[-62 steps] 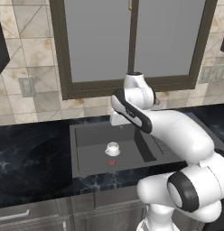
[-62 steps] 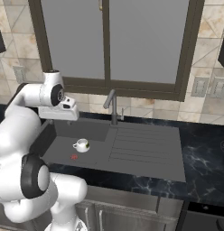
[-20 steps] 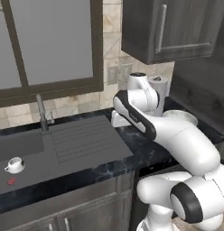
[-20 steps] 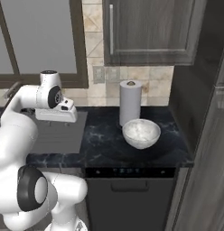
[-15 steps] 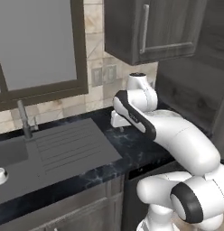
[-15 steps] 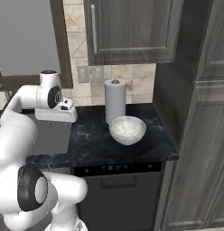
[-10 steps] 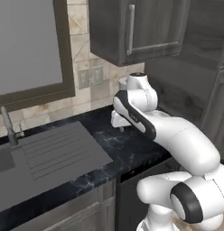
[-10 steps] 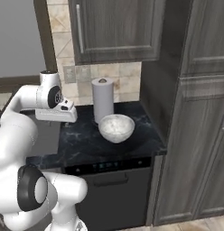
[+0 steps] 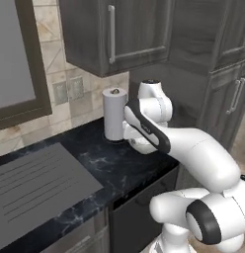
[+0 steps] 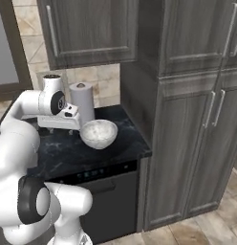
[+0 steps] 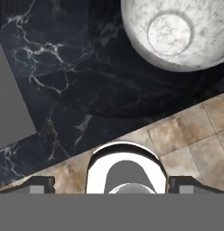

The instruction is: Pick the mug and place it in the sink. Pick the bowl and place it in the open cabinet and then close the cabinet.

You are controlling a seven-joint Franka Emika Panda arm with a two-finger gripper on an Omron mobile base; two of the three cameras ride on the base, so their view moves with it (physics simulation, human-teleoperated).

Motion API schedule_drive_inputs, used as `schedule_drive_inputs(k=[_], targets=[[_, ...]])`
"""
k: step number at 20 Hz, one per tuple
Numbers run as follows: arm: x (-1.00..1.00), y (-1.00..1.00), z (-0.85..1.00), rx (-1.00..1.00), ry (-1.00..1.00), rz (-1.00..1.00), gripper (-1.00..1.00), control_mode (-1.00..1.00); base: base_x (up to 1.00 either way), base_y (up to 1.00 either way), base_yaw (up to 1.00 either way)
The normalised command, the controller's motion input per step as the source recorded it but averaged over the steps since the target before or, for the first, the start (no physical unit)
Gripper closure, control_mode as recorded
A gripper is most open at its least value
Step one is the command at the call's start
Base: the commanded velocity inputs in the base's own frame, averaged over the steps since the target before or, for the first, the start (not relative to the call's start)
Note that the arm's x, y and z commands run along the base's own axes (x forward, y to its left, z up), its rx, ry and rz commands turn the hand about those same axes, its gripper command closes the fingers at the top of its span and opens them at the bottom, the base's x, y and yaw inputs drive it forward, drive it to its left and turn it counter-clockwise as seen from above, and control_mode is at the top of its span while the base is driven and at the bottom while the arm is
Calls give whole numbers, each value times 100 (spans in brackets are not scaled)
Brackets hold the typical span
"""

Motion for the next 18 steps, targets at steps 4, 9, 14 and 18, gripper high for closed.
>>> schedule_drive_inputs(k=[4, 9, 14, 18], targets=[[0, 0, 0, 0, 0, 0, -100, 100, 0, -35, -30], [0, 0, 0, 0, 0, 0, -100, 100, 0, -32, -30], [0, 0, 0, 0, 0, 0, -100, 100, 1, -24, -28], [0, 0, 0, 0, 0, 0, -100, 100, 32, -1, -17]])
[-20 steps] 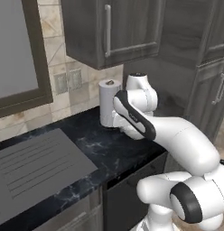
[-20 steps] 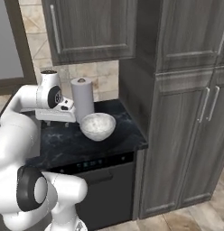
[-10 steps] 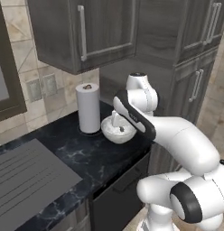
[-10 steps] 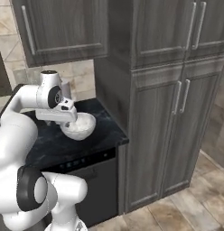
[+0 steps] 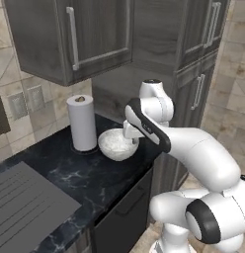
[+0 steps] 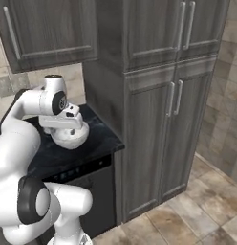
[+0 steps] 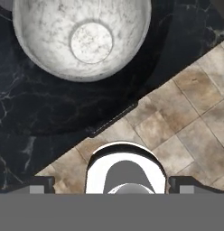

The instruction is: Pick the mug and place it in the sink. Pick the bowl and place it in the open cabinet and then close the cabinet.

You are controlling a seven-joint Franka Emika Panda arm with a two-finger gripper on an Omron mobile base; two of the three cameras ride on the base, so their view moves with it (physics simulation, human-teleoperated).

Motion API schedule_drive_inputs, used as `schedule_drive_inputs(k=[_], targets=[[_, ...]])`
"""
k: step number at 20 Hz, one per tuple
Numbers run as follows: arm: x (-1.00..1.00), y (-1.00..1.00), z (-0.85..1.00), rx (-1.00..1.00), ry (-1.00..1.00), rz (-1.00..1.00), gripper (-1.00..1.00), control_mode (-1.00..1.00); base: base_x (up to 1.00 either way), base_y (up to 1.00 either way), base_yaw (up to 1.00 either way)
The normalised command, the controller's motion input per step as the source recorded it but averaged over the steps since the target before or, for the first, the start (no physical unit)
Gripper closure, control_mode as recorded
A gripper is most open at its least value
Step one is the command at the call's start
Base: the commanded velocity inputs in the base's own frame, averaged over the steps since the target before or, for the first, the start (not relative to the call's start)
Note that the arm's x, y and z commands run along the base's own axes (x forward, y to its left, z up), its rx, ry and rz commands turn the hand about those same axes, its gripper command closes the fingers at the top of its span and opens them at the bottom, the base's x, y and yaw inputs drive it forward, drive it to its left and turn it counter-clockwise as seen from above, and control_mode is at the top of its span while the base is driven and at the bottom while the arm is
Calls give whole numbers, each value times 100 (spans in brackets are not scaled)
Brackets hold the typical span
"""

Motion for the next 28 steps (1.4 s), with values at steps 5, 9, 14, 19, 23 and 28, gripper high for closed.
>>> schedule_drive_inputs(k=[5, 9, 14, 19, 23, 28], targets=[[0, 0, 0, 0, 0, 0, -100, 100, 74, -14, -1], [0, 0, 0, 0, 0, 0, -100, 100, 77, -3, 0], [0, 0, 0, 0, 0, 0, -100, 100, 76, -3, 0], [0, 0, 0, 0, 0, 0, -100, 100, 37, 0, -7], [0, 0, 0, 0, 0, 0, -100, 100, 20, 0, -26], [0, 0, 0, 0, 0, 0, -100, 100, 28, 0, -30]])
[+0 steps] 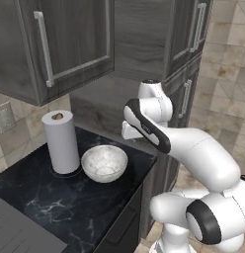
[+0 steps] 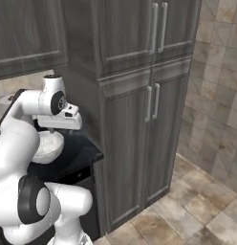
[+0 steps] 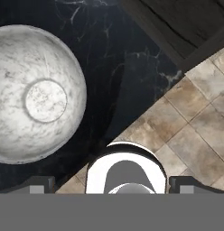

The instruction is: Pick the mug and place it in the sink. Pick the bowl and place it in the open cabinet and then close the cabinet.

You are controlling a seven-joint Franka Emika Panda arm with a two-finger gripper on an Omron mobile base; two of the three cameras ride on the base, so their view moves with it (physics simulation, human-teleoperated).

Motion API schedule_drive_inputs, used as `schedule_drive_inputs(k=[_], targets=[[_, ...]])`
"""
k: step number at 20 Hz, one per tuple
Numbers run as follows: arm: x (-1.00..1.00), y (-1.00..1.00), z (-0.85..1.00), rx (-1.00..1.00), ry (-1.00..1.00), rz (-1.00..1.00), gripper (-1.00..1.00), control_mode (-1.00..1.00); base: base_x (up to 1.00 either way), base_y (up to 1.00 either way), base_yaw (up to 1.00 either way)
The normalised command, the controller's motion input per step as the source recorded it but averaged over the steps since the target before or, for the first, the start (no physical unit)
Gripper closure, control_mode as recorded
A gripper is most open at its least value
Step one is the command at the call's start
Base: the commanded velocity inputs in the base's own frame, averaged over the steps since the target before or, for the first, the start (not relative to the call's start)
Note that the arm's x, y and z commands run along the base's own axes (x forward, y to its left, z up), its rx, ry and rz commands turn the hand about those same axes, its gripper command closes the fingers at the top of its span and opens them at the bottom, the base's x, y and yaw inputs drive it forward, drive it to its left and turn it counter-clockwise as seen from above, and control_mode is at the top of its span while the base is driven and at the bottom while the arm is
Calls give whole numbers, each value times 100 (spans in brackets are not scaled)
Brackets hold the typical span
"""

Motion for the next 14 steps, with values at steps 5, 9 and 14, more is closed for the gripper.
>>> schedule_drive_inputs(k=[5, 9, 14], targets=[[6, 1, -1, 0, 0, -5, -100, -100, 28, 2, -21], [22, 4, -7, 0, 0, -22, -100, -100, 0, 0, 0], [6, 8, -12, 0, -6, -20, -100, -100, 0, 0, 0]])
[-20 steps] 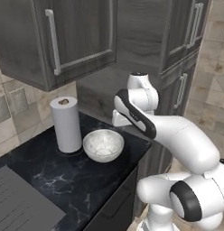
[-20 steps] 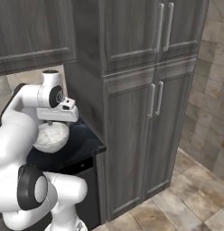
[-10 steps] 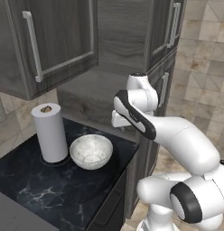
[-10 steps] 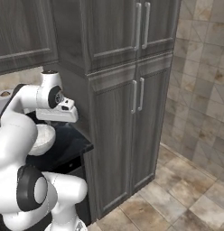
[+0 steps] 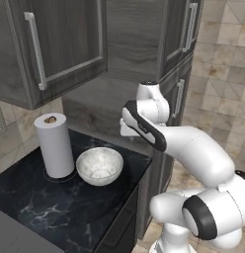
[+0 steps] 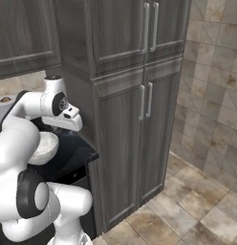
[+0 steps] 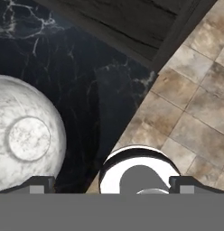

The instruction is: Pick the mug and place it in the sink. Pick the bowl and place it in the open cabinet and then close the cabinet.

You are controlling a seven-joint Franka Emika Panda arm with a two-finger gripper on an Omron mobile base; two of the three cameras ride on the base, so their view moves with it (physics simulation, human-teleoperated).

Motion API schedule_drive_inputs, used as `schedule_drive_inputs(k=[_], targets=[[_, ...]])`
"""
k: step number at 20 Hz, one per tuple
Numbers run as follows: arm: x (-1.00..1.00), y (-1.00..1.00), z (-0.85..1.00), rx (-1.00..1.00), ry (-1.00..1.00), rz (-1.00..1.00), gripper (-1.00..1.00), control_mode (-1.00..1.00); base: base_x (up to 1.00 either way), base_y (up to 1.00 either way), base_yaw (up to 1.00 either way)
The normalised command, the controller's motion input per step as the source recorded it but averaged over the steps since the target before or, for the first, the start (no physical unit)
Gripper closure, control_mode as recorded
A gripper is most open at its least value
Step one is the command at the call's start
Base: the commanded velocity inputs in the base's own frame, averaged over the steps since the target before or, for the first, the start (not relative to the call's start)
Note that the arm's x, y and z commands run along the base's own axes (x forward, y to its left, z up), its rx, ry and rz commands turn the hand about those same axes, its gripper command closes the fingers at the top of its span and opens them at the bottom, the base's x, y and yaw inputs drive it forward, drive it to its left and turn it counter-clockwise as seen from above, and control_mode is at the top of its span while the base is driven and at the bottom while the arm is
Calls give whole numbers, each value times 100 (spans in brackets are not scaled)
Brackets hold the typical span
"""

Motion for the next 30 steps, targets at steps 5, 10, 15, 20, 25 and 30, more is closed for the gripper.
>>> schedule_drive_inputs(k=[5, 10, 15, 20, 25, 30], targets=[[0, 12, -4, 0, -8, -15, -100, -100, 0, 0, 0], [3, 20, -6, 0, -1, -5, -100, -100, 0, 0, 0], [7, 7, -17, 0, -1, 0, -100, -100, 0, 0, 0], [5, 6, -28, 4, 0, 0, -100, -100, 0, 0, 0], [10, 19, -34, 5, 0, 0, -100, -100, 0, 0, 0], [8, 22, -26, 3, 0, 0, -100, -100, 0, 0, 0]])
